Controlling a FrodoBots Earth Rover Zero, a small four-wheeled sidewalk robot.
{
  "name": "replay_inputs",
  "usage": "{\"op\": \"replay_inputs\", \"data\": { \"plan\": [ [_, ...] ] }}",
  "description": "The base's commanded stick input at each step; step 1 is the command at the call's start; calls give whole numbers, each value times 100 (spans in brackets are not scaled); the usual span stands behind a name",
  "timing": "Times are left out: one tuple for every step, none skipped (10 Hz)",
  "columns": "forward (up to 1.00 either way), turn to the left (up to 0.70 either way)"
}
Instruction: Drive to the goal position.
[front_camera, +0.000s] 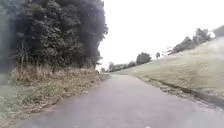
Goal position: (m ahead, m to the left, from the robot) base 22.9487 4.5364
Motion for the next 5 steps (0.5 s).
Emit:
{"op": "replay_inputs", "data": {
  "plan": [
    [45, 11],
    [45, 25],
    [45, 16],
    [45, 6],
    [45, 0]
  ]
}}
